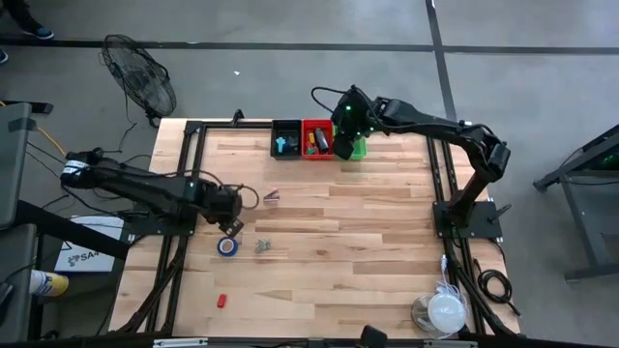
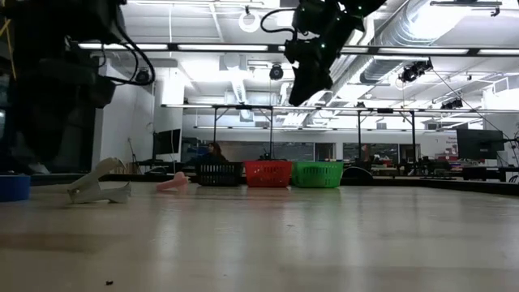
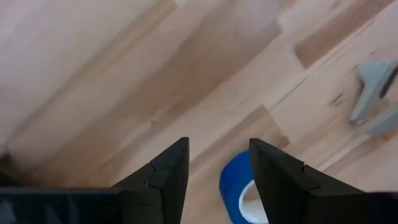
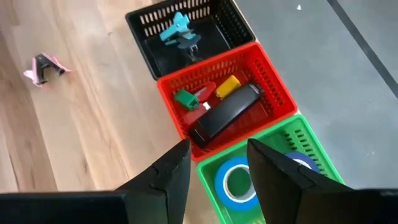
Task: Pick and place Stapler, Stapler remover, tape
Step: Put the blue tape into the green bin
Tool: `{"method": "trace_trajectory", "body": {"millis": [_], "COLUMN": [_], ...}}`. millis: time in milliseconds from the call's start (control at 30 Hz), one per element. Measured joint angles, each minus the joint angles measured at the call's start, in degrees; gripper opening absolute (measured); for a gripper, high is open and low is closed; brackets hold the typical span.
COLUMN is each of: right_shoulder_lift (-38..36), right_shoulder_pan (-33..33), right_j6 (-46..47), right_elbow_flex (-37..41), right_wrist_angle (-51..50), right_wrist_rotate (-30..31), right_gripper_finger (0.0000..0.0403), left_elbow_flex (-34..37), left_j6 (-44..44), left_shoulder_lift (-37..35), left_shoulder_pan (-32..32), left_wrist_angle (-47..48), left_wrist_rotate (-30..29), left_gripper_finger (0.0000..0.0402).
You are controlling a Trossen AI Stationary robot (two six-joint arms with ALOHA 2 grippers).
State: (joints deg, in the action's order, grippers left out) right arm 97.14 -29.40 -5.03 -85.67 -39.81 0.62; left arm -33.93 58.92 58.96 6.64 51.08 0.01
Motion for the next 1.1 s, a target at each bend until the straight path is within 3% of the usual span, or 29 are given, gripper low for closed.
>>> {"method": "trace_trajectory", "body": {"millis": [100,333,767,1100], "right_shoulder_lift": [0.00,0.01,0.02,0.02], "right_shoulder_pan": [0.66,2.27,3.47,3.58], "right_j6": [-0.01,0.08,0.28,0.49], "right_elbow_flex": [0.00,0.00,0.00,0.00], "right_wrist_angle": [0.00,-0.34,-1.21,-1.51], "right_wrist_rotate": [-0.02,-1.64,-1.68,-1.68], "right_gripper_finger": [0.0149,0.0149,0.0149,0.0149], "left_elbow_flex": [0.00,0.00,0.00,0.00], "left_j6": [2.96,-0.01,-6.36,-8.63], "left_shoulder_lift": [1.70,5.44,5.87,10.33], "left_shoulder_pan": [4.34,8.90,8.84,8.84], "left_wrist_angle": [0.07,-0.18,-3.77,-4.47], "left_wrist_rotate": [-0.53,2.21,4.27,7.09], "left_gripper_finger": [0.0163,0.0163,0.0163,0.0163]}}
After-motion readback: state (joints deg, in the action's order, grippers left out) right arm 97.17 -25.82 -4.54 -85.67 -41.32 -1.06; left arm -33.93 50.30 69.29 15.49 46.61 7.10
